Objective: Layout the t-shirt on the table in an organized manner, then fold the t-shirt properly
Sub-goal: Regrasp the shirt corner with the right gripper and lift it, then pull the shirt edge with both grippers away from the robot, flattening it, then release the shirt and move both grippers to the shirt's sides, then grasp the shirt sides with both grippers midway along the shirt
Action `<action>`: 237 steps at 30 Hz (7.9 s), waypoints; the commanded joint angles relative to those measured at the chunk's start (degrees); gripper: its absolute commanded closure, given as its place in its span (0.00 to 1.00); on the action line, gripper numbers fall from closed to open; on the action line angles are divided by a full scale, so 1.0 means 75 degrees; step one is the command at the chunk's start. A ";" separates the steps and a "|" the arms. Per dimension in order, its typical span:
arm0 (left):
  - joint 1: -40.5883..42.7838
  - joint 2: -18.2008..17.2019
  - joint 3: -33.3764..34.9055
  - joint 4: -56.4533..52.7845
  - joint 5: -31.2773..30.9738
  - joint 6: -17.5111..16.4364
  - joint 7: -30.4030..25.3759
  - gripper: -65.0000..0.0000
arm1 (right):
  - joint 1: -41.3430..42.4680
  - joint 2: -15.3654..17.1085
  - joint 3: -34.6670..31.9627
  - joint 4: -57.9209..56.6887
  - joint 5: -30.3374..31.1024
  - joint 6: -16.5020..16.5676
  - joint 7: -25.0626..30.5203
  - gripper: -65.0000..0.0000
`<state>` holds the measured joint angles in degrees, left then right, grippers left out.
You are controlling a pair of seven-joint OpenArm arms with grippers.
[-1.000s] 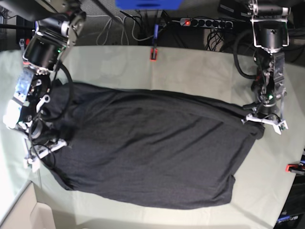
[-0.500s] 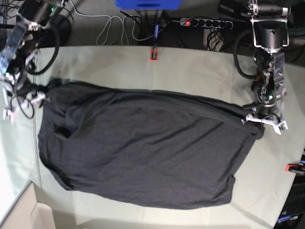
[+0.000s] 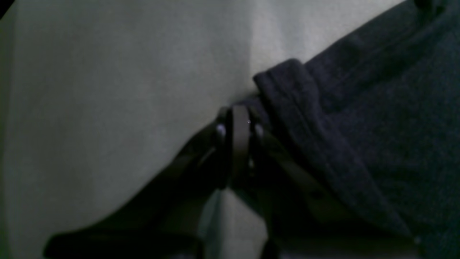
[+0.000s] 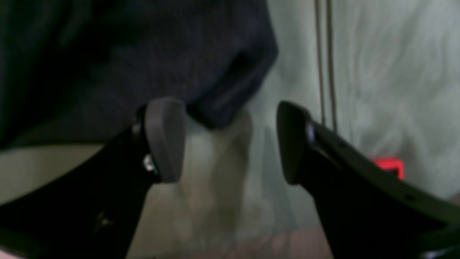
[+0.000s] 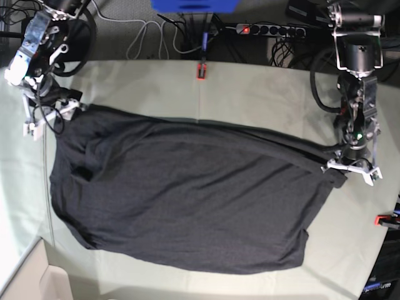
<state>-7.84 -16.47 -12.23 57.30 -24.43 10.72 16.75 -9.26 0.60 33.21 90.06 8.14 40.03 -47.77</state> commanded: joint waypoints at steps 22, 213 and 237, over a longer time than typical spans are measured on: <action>-0.0661 -0.0236 -0.0028 0.0056 0.0063 -0.0005 -0.0106 1.00 | 0.0220 0.0324 0.0067 -0.0750 0.0046 -0.0004 0.0842 1.00; 0.0793 -0.0611 -0.2044 0.3654 0.0004 0.0006 0.3328 0.35 | 0.4921 0.2446 -0.4762 -0.8474 0.0022 -0.4980 0.7465 0.45; 0.0804 -0.0400 -0.2068 0.3654 0.0063 0.0006 0.3328 0.35 | 0.4897 0.2434 -0.4739 -0.8474 0.0022 -0.6621 0.8180 0.44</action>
<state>-0.97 -18.37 -27.33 83.88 -24.16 10.72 42.68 25.98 18.09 -2.44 25.71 7.86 -9.41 11.88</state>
